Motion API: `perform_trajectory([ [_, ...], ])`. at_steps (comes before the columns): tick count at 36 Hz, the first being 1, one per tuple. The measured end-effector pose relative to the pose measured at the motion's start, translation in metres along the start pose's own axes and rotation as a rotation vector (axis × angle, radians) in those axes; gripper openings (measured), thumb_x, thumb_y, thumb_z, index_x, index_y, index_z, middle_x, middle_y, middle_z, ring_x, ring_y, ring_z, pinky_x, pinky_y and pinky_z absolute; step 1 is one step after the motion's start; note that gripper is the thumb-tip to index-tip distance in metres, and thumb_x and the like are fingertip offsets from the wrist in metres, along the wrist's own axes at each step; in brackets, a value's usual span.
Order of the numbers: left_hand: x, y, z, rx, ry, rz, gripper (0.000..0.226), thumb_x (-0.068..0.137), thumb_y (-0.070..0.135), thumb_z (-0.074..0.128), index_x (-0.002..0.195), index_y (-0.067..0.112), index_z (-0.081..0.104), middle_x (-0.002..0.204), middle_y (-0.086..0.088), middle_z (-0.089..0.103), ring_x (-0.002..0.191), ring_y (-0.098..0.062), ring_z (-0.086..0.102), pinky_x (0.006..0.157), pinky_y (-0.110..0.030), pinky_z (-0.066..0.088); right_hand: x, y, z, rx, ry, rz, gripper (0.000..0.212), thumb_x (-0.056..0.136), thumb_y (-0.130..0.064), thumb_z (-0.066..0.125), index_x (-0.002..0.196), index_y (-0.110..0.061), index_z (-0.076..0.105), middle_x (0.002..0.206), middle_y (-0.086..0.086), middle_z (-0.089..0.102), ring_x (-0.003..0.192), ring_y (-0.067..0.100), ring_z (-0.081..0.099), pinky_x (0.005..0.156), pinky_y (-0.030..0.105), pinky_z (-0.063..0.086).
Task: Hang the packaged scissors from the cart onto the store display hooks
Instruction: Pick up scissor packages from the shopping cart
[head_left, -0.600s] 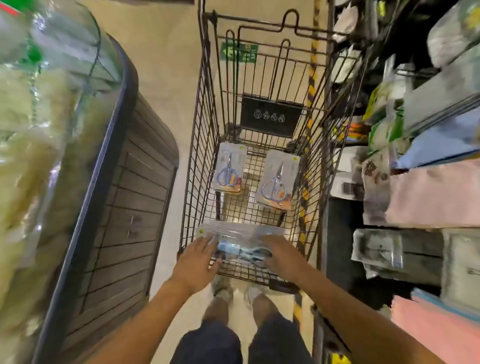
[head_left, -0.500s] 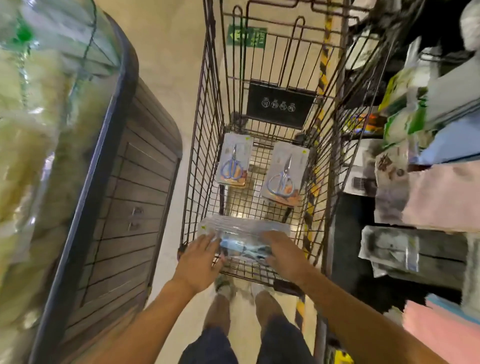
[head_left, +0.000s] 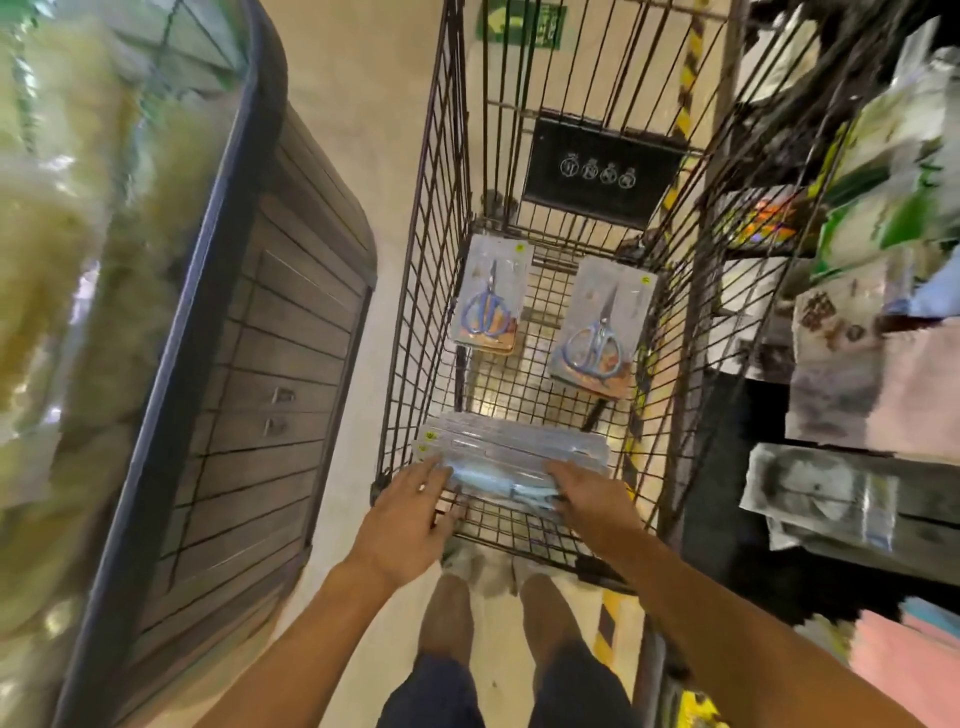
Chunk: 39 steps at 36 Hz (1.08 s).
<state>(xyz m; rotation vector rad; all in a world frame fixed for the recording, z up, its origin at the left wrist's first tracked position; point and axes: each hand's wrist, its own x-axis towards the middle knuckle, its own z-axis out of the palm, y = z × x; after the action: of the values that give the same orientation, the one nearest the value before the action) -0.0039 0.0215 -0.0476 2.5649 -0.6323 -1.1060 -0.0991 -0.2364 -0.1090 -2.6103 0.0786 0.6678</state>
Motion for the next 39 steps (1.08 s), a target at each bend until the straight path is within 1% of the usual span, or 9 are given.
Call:
perform_trajectory([
  [6, -0.015, 0.013, -0.028, -0.111, -0.013, 0.01, 0.062, 0.103, 0.034, 0.053, 0.158, 0.025, 0.026, 0.165, 0.006, 0.023, 0.152, -0.015, 0.02, 0.122, -0.031, 0.025, -0.012, -0.001, -0.037, 0.11, -0.068, 0.085, 0.053, 0.094, -0.032, 0.064, 0.142, -0.038, 0.043, 0.137, -0.005, 0.061, 0.116, 0.021, 0.064, 0.095, 0.037, 0.054],
  [12, -0.033, 0.032, -0.058, -0.31, 0.062, 0.053, 0.059, 0.098, 0.04, 0.054, 0.152, 0.034, 0.032, 0.155, 0.009, 0.035, 0.146, -0.012, 0.029, 0.12, -0.04, 0.034, -0.038, -0.009, -0.091, 0.456, 0.048, 0.165, 0.059, 0.099, -0.02, 0.061, 0.145, -0.046, 0.037, 0.137, -0.013, 0.052, 0.124, 0.014, 0.055, 0.094, 0.016, 0.041],
  [18, -0.045, 0.069, -0.089, -0.705, 0.103, -0.01, 0.076, 0.094, 0.021, 0.071, 0.156, 0.026, 0.027, 0.141, 0.012, 0.045, 0.13, -0.011, 0.048, 0.1, -0.013, 0.044, -0.05, -0.039, -0.134, 0.909, 0.15, 0.103, 0.07, 0.096, -0.009, 0.066, 0.15, -0.041, 0.036, 0.148, -0.027, 0.041, 0.129, -0.01, 0.049, 0.106, 0.021, 0.047],
  [20, -0.05, 0.078, -0.098, -0.888, 0.112, -0.025, 0.085, 0.089, 0.015, 0.075, 0.155, 0.031, 0.024, 0.138, 0.012, 0.049, 0.12, -0.009, 0.058, 0.093, -0.018, 0.053, -0.052, -0.055, -0.147, 1.035, 0.158, 0.092, 0.07, 0.095, -0.008, 0.068, 0.148, -0.04, 0.037, 0.147, -0.024, 0.042, 0.123, -0.015, 0.051, 0.096, 0.013, 0.049],
  [25, -0.056, 0.088, -0.105, -1.181, 0.173, 0.003, 0.102, 0.084, -0.002, 0.076, 0.153, 0.043, 0.017, 0.132, 0.016, 0.054, 0.109, 0.003, 0.066, 0.08, -0.019, 0.057, -0.054, -0.087, -0.153, 1.241, 0.109, 0.102, 0.073, 0.093, -0.01, 0.069, 0.155, -0.029, 0.034, 0.143, -0.003, 0.055, 0.111, 0.012, 0.07, 0.079, 0.032, 0.062],
  [29, -0.058, 0.086, -0.104, -1.28, 0.237, -0.007, 0.109, 0.079, -0.001, 0.081, 0.154, 0.047, 0.019, 0.128, 0.016, 0.062, 0.114, -0.007, 0.068, 0.088, -0.037, 0.061, -0.05, -0.096, -0.139, 1.249, 0.066, 0.125, 0.078, 0.087, -0.033, 0.078, 0.148, -0.053, 0.034, 0.147, 0.0, 0.052, 0.124, 0.022, 0.062, 0.09, 0.045, 0.06],
  [33, -0.053, 0.085, -0.1, -1.291, 0.287, -0.011, 0.117, 0.067, 0.01, 0.089, 0.154, 0.049, 0.021, 0.144, 0.007, 0.054, 0.125, -0.016, 0.063, 0.092, -0.05, 0.059, -0.046, -0.099, -0.127, 1.225, 0.001, 0.066, 0.072, 0.087, -0.032, 0.077, 0.132, -0.071, 0.037, 0.14, -0.011, 0.057, 0.124, 0.009, 0.061, 0.094, 0.035, 0.057],
  [36, -0.045, 0.076, -0.093, -1.296, 0.292, -0.03, 0.114, 0.065, 0.014, 0.094, 0.146, 0.062, 0.028, 0.15, 0.001, 0.052, 0.13, -0.024, 0.059, 0.094, -0.059, 0.056, -0.043, -0.097, -0.122, 1.21, -0.034, 0.115, 0.083, 0.088, -0.027, 0.077, 0.148, -0.054, 0.025, 0.139, -0.017, 0.054, 0.122, -0.004, 0.058, 0.098, 0.026, 0.054],
  [39, -0.04, 0.064, -0.093, -1.247, 0.289, -0.035, 0.105, 0.073, 0.009, 0.088, 0.139, 0.07, 0.033, 0.152, 0.001, 0.049, 0.134, -0.027, 0.055, 0.098, -0.061, 0.053, -0.04, -0.089, -0.119, 1.097, -0.071, 0.148, 0.091, 0.085, -0.02, 0.081, 0.155, -0.041, 0.026, 0.139, -0.002, 0.058, 0.122, 0.011, 0.061, 0.095, 0.023, 0.053],
])
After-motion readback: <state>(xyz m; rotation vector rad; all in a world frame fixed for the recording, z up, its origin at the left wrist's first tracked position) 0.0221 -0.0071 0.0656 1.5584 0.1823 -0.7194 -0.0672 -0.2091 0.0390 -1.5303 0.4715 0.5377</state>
